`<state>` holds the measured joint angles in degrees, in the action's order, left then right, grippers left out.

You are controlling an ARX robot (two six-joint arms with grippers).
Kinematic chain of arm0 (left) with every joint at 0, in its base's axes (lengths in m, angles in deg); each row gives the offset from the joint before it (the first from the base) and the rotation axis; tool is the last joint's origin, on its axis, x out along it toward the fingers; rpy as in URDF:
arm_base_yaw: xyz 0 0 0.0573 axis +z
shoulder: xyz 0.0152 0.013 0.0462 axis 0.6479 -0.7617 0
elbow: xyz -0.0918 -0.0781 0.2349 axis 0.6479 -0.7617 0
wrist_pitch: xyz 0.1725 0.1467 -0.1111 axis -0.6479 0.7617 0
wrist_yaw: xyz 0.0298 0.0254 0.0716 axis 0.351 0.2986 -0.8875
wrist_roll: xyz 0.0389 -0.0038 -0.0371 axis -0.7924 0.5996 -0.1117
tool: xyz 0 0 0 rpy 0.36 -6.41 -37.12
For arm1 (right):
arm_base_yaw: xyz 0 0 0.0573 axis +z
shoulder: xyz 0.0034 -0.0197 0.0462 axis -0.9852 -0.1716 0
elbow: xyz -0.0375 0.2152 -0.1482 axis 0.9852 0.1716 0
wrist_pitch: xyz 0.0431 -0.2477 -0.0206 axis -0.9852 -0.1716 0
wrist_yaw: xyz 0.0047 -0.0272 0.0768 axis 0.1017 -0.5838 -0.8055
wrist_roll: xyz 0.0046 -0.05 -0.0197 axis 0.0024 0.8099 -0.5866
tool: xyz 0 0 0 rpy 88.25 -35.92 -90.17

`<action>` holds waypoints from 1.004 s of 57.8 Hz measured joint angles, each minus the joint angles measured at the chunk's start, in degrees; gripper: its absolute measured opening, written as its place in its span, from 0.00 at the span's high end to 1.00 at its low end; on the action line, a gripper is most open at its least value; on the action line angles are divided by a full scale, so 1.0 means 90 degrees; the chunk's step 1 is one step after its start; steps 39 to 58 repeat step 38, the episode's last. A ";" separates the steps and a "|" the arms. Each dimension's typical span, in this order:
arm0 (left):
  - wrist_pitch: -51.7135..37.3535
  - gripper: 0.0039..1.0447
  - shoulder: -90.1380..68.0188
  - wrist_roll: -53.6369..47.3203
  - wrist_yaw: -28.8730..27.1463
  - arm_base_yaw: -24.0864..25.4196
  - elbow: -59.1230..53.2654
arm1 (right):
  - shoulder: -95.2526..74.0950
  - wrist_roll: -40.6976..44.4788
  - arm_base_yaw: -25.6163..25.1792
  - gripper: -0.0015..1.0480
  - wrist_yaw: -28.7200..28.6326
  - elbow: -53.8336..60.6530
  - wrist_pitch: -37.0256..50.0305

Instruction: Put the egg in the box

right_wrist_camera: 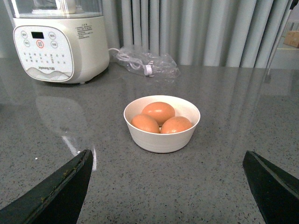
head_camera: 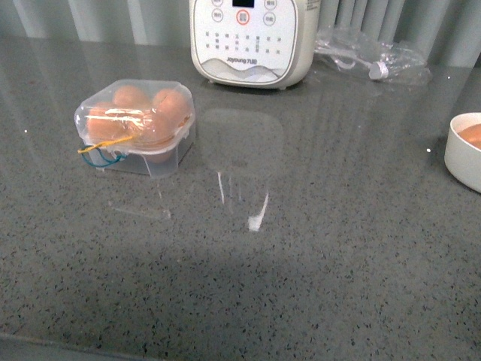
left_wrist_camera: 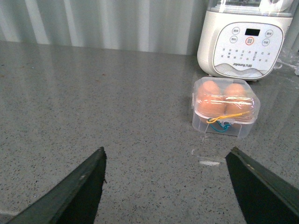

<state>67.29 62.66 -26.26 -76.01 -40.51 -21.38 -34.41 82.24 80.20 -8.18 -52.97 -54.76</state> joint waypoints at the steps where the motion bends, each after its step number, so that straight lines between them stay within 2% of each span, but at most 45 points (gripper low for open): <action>1: 0.0000 0.19 0.0000 0.0000 0.0000 0.0000 0.0000 | 0.0000 0.0000 0.0000 0.07 0.0000 0.0000 0.0000; 8: 0.0000 0.05 0.0000 -0.0005 0.0000 0.0000 0.0000 | 0.0000 0.0000 0.0000 0.07 0.0000 0.0000 0.0000; 12: 0.0000 0.07 0.0000 0.0000 0.0000 0.0000 0.0000 | 0.0000 0.0000 0.0000 0.07 0.0000 0.0000 0.0000; 58: 0.0000 0.06 0.0000 -0.0002 0.0000 0.0000 0.0000 | 0.0000 0.0000 0.0000 0.07 0.0000 0.0000 0.0000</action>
